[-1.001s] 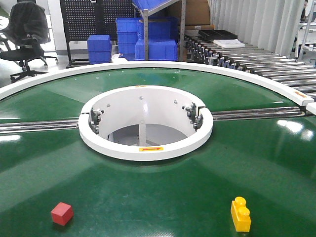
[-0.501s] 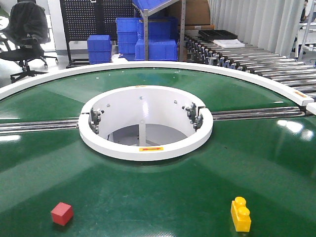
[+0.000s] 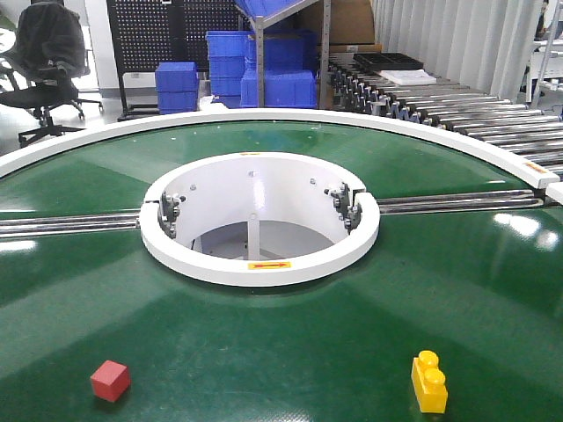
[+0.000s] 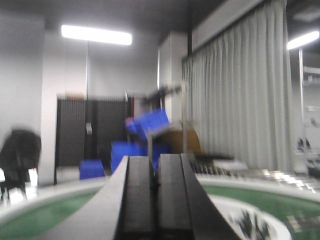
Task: Pick red and yellow blocks into blue bin
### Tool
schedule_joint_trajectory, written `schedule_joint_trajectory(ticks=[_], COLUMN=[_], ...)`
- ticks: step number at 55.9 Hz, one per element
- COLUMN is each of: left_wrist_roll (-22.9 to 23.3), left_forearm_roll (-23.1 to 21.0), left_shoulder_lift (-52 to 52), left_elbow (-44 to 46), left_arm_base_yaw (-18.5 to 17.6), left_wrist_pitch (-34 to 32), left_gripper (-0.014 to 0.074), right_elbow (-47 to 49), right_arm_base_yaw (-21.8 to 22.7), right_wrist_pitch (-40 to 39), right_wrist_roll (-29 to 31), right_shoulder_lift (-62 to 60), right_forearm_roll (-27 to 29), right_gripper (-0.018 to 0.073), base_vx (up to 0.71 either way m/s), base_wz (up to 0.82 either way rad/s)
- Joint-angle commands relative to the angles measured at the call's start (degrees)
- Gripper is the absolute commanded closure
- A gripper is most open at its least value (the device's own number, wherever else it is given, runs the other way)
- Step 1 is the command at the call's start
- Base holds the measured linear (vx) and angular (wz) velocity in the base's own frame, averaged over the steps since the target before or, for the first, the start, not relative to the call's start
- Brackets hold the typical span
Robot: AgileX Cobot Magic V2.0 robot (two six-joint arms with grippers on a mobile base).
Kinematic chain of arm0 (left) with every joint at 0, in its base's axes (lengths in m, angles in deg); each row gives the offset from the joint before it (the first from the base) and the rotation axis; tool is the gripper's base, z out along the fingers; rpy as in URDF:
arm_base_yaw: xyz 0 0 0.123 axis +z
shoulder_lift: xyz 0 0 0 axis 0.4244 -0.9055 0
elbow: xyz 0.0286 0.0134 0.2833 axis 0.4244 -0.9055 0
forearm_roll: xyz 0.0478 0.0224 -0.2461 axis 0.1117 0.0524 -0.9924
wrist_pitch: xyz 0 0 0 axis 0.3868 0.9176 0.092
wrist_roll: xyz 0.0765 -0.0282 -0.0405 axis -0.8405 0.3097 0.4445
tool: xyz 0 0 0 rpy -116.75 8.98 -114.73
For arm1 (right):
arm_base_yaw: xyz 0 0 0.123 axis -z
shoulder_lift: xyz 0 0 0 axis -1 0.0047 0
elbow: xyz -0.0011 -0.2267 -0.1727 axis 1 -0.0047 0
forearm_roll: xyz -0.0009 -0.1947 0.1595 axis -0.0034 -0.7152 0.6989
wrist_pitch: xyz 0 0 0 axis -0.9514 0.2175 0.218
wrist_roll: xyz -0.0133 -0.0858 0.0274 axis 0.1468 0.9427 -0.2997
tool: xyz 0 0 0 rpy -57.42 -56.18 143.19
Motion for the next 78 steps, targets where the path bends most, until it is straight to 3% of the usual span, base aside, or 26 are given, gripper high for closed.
schedule_joint_trajectory(ticks=[1,10,16,29,40,50,59,65,74,78], left_wrist_roll=[-4.2,-4.7,-4.7,-4.7,-4.7,-4.7,-4.7,-4.7,-4.6,-4.6], left_forearm_roll=[-0.2,-0.3,-0.3,-0.3,-0.3,-0.3,-0.3,-0.3,-0.8,-0.8], left_shoulder_lift=[-6.9,-24.2,-33.4,-45.1,-48.3,-48.3,-48.3,-48.3,-48.3,-48.3], left_elbow=[9.5,24.6,29.5,31.1,31.1,31.1,31.1,31.1,31.1,31.1], left_arm_base_yaw=[0.0,0.0,0.0,0.0,0.0,0.0,0.0,0.0,0.0,0.0], left_wrist_pitch=[-2.3,1.8,1.9,1.6,0.8,-0.3,-0.3,-0.3,0.0,0.6], left_gripper=[0.0594,0.0594,0.0594,0.0594,0.0559,0.0384,0.0155,0.0068,0.0045,0.0045], right_elbow=[10.4,23.1,26.8,27.2,27.2,27.2,27.2,27.2,27.3,29.0], right_arm_base_yaw=[0.2,0.2,0.2,0.2,0.2,0.2,0.2,0.2,0.2,0.2], right_wrist_pitch=[-4.4,-4.0,-4.3,-2.2,-1.0,0.9,1.6,0.5,0.9,7.9], right_wrist_roll=[4.1,5.2,5.2,3.2,0.3,-0.2,-0.2,-0.2,-2.4,-1.9], right_shoulder_lift=[6.5,21.8,30.5,41.2,43.0,43.0,43.0,43.0,43.0,44.7], right_forearm_roll=[-0.1,-0.1,-0.1,0.1,0.1,0.1,0.1,0.1,0.5,-0.1], right_gripper=[0.0566,0.0566,0.0566,0.0566,0.0532,0.0355,0.0074,-0.0077,-0.0127,-0.0112], base_vx=[0.0,0.0,0.0,0.0,0.0,0.0,0.0,0.0,0.0,0.0], base_wz=[0.0,0.0,0.0,0.0,0.0,0.0,0.0,0.0,0.0,0.0])
